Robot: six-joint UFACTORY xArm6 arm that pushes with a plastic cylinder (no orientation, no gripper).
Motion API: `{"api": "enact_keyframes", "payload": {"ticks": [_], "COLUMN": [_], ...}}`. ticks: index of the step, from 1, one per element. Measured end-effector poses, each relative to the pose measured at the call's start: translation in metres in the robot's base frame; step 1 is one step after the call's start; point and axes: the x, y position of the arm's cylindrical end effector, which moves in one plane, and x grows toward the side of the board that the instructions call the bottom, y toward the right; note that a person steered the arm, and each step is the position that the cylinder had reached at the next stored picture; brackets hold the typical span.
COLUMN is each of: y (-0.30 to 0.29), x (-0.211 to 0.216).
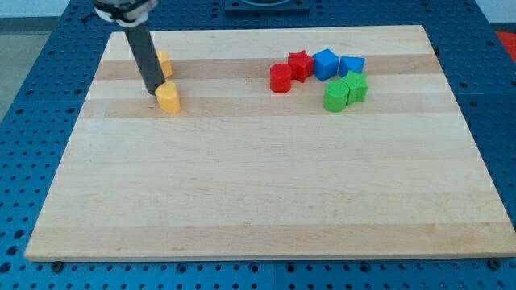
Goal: Move the yellow heart closer to the red circle
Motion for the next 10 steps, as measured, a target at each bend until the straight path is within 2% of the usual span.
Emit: {"api": "enact_keyframes", "payload": {"ticks": [2,3,5,6,8,10], "y": [0.034,0.0,-0.064,-0.06,0.007,-0.008], "x": [0.032,0.024,0.041,0.05,0.042,0.059]}}
